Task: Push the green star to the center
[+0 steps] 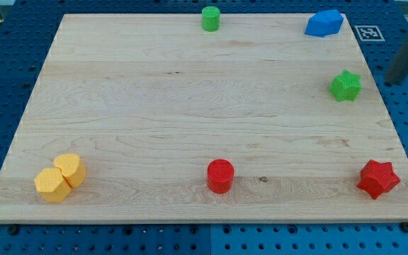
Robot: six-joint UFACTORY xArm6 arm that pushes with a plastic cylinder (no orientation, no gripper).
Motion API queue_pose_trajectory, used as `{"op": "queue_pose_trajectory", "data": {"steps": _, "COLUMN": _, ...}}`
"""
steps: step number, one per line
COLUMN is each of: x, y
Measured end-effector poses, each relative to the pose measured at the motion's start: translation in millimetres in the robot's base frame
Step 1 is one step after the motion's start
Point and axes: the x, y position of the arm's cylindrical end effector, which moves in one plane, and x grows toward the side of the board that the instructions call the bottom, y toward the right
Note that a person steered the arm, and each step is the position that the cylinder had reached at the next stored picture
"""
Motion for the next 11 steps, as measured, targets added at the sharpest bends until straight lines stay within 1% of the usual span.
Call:
{"op": "queue_pose_trajectory", "data": {"steps": 1, "x": 11.2, "y": -21.4}}
{"op": "queue_pose_trajectory", "data": {"steps": 3, "x": 11.2, "y": -110.2}}
{"op": "queue_pose_trajectory", "data": {"steps": 6, "x": 11.2, "y": -193.9}}
{"op": "queue_pose_trajectory", "data": {"steps": 8, "x": 11.2, "y": -272.1}}
{"op": "queue_pose_trajectory", "data": {"steps": 9, "x": 11.2, "y": -279.4}}
{"op": "queue_pose_trajectory", "data": {"steps": 11, "x": 11.1, "y": -320.5}}
